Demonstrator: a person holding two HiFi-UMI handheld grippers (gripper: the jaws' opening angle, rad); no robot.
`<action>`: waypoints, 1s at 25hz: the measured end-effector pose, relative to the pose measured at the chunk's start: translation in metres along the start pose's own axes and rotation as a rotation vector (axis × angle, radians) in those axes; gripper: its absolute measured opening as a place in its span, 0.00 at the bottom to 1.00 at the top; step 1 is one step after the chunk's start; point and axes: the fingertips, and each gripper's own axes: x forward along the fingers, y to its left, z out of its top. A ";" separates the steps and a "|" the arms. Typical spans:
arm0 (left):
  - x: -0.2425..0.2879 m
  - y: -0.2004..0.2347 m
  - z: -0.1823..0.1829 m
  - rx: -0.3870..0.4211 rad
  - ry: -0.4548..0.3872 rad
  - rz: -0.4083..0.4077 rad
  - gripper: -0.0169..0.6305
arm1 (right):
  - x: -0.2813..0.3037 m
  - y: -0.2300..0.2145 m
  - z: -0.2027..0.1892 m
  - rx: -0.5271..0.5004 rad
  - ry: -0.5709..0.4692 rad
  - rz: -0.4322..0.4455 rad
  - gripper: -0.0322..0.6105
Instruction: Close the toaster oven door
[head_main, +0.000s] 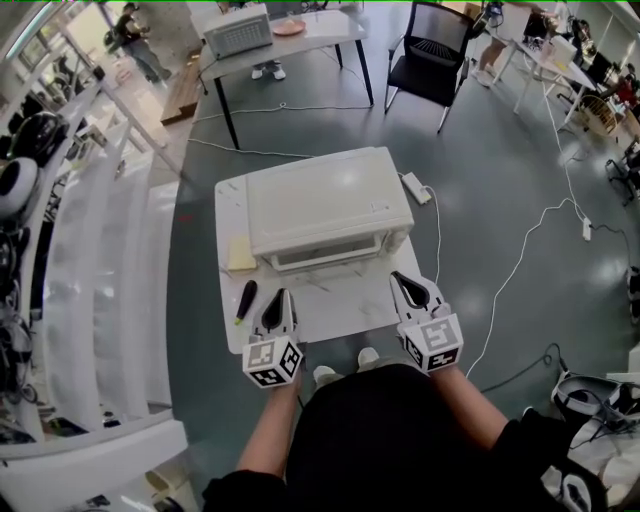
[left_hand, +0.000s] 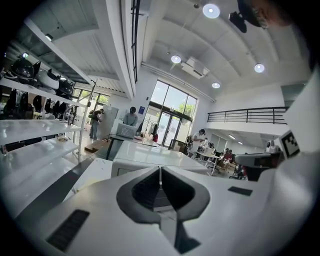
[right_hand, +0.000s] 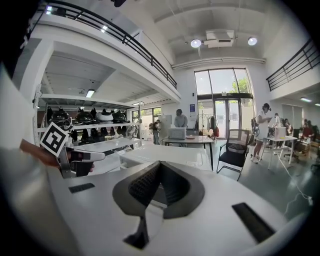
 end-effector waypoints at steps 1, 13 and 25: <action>-0.004 -0.002 0.002 -0.001 -0.009 -0.004 0.07 | -0.003 -0.001 0.002 -0.003 -0.005 -0.005 0.08; -0.030 -0.009 0.011 0.005 -0.049 0.025 0.07 | -0.027 -0.001 0.000 -0.029 -0.037 -0.010 0.08; -0.033 -0.030 0.021 0.030 -0.071 0.029 0.07 | -0.037 -0.020 -0.004 -0.016 -0.037 -0.021 0.08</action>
